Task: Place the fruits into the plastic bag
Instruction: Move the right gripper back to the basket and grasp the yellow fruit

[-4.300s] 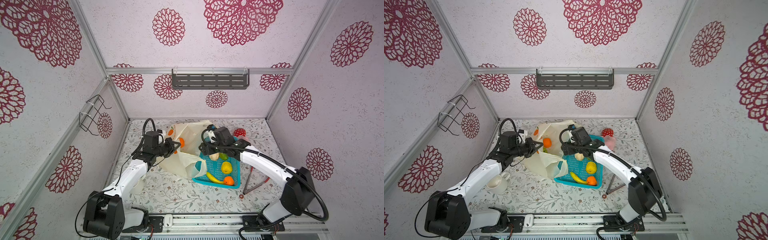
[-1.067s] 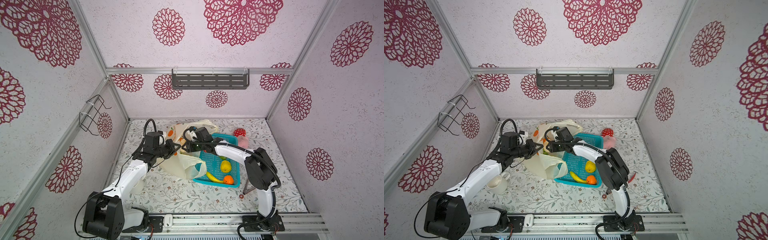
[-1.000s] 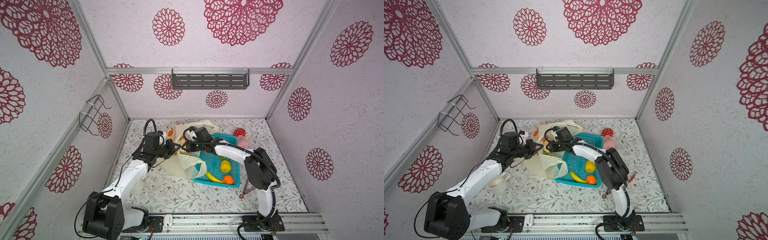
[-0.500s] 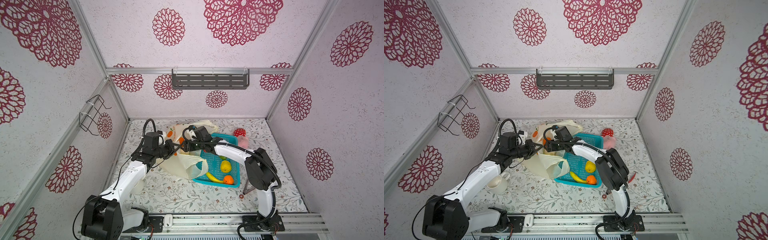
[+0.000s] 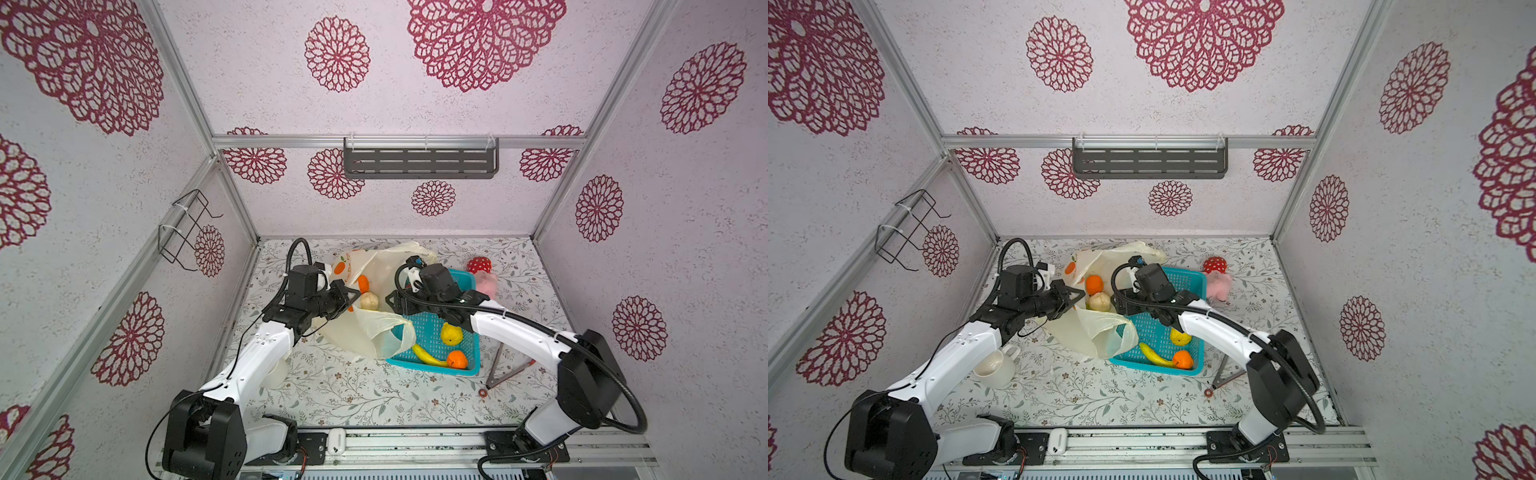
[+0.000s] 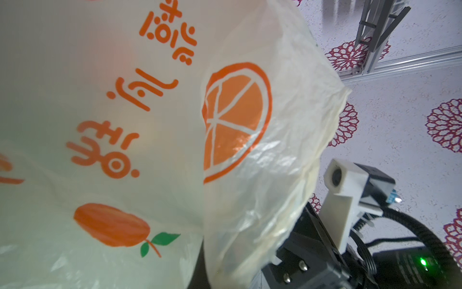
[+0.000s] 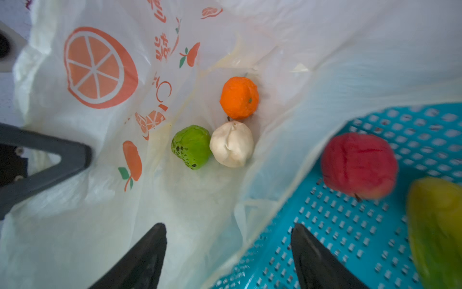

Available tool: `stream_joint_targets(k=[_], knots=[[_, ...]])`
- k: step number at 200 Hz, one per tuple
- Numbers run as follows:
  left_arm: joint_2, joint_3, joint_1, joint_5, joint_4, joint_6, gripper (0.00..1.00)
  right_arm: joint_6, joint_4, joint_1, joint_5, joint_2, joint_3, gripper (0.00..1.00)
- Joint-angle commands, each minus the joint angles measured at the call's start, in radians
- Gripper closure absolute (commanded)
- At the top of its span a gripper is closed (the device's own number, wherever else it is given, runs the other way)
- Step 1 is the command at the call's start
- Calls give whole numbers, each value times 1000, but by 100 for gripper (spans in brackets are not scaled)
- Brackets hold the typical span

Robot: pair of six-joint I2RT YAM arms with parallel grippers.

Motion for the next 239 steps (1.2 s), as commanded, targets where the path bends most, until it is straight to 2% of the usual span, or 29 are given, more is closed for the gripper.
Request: stream_joint_targets(k=[1, 21, 30, 48, 65, 112, 179, 239], knots=[[18, 33, -6, -12, 4, 17, 100, 12, -8, -22, 188, -115, -83, 18], [31, 39, -5, -14, 4, 17, 100, 82, -38, -63, 327, -204, -180, 17], [37, 41, -6, -14, 5, 18, 100, 137, -50, -102, 350, -237, -226, 16], [46, 42, -6, -19, 7, 15, 100, 249, -45, -192, 308, -275, -323, 16], [51, 46, -9, -20, 7, 12, 100, 281, -27, -234, 263, -271, -371, 16], [46, 46, -20, -46, 13, 18, 100, 285, -44, -238, 244, -217, -362, 16], [56, 53, -23, -48, 15, 26, 100, 222, -108, -235, 219, -159, -312, 16], [73, 70, -26, -48, 17, 28, 100, 204, -291, -198, 320, -93, -208, 16]])
